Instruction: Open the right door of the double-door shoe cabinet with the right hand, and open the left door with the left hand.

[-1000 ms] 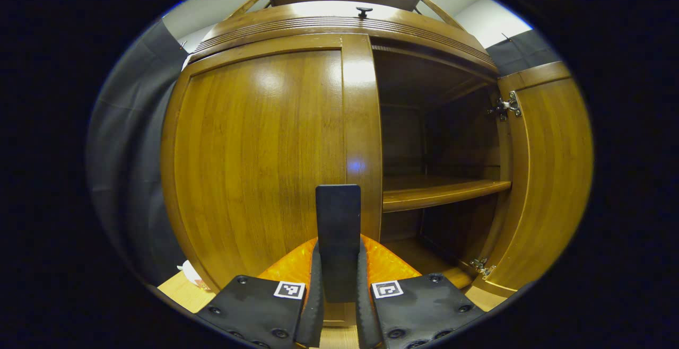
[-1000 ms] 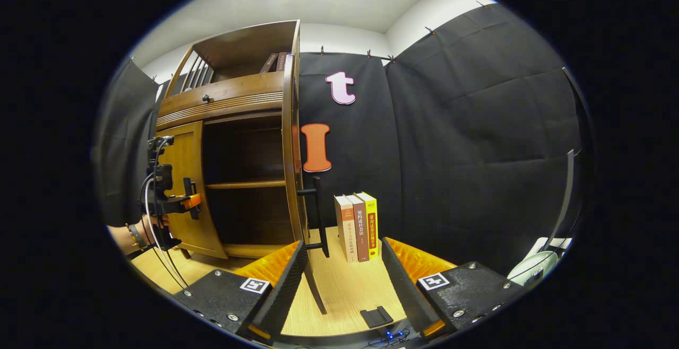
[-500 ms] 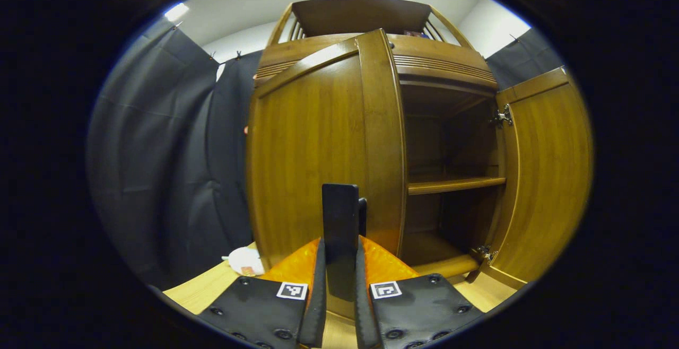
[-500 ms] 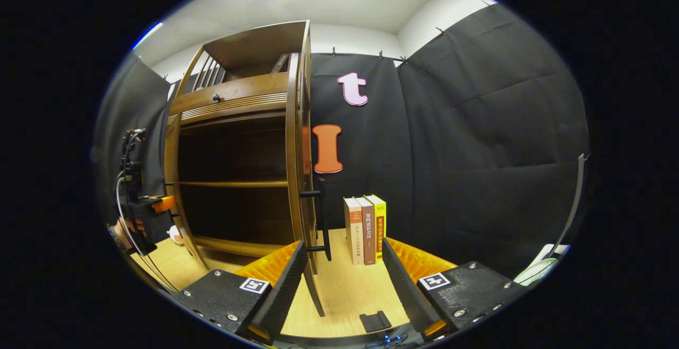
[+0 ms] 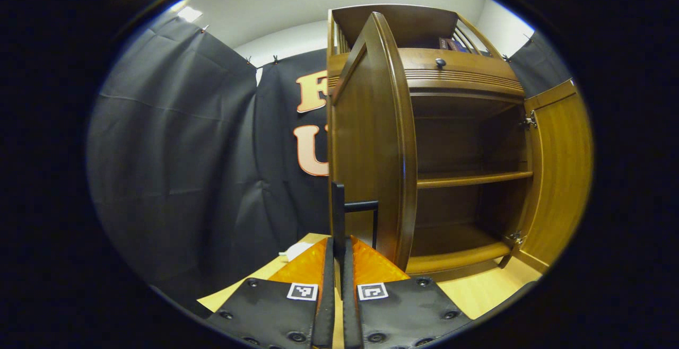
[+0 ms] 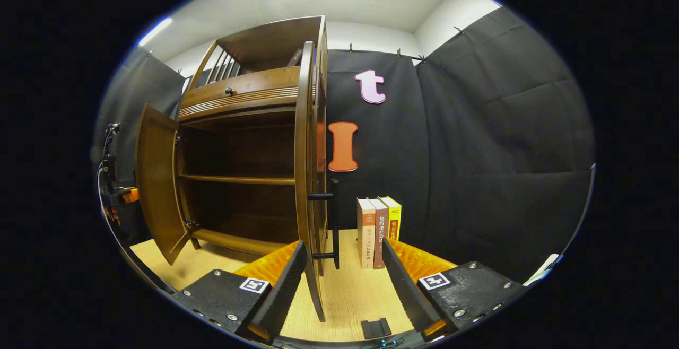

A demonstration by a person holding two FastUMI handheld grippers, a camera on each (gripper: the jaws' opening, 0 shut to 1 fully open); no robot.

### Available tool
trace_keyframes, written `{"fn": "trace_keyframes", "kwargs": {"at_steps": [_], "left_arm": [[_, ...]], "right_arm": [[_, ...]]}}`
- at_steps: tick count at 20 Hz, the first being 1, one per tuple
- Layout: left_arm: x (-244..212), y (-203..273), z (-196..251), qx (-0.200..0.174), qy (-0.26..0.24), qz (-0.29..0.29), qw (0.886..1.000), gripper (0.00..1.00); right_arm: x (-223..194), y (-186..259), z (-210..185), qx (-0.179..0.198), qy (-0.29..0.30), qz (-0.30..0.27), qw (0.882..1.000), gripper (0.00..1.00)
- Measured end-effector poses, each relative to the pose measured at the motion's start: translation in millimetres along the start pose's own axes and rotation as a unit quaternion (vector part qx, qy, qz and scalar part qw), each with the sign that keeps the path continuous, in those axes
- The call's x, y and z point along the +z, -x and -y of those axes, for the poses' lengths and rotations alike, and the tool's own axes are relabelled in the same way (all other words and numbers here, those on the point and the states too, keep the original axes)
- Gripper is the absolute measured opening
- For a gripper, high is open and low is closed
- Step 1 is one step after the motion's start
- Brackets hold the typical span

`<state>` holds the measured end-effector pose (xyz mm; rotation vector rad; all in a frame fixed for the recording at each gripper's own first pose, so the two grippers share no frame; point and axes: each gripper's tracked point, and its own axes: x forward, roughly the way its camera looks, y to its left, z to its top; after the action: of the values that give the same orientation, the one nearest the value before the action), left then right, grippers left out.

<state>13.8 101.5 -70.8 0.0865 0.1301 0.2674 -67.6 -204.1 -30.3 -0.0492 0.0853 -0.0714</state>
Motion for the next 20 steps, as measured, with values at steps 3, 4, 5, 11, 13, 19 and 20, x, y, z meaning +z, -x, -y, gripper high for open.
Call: {"fn": "trace_keyframes", "kwargs": {"at_steps": [3, 4, 5, 11, 13, 19, 20], "left_arm": [[-1.3, -2.1, -30.1, -0.024, 0.021, 0.002, 0.999, 0.07], [-1.2, -3.8, -32.9, -0.042, 0.019, 0.001, 0.999, 0.07], [-1.9, -6.7, -36.4, -0.056, 0.009, 0.003, 0.998, 0.07], [-7.3, -19.0, -93.6, -0.148, 0.019, 0.009, 0.989, 0.07], [-7.1, -22.3, -107.4, -0.171, 0.030, 0.019, 0.985, 0.07], [-8.3, -17.6, -117.4, -0.188, 0.028, 0.002, 0.982, 0.14], [-7.5, -9.7, -123.3, -0.175, 0.033, 0.002, 0.984, 0.14]], "right_arm": [[-4.1, -7.0, -6.8, 0.009, -0.003, -0.011, 1.000, 0.87], [-1.1, -7.5, -10.6, 0.014, -0.006, -0.010, 1.000, 0.88], [0.7, -8.3, -13.1, 0.018, -0.010, -0.009, 1.000, 0.88], [7.5, -12.6, -9.0, 0.013, -0.053, -0.010, 0.998, 0.88], [11.5, -9.7, 2.1, 0.002, -0.050, -0.012, 0.999, 0.88], [16.9, -10.4, -6.4, -0.002, -0.046, -0.017, 0.999, 0.90], [20.0, -10.0, -7.9, -0.002, -0.048, -0.014, 0.999, 0.90]]}}
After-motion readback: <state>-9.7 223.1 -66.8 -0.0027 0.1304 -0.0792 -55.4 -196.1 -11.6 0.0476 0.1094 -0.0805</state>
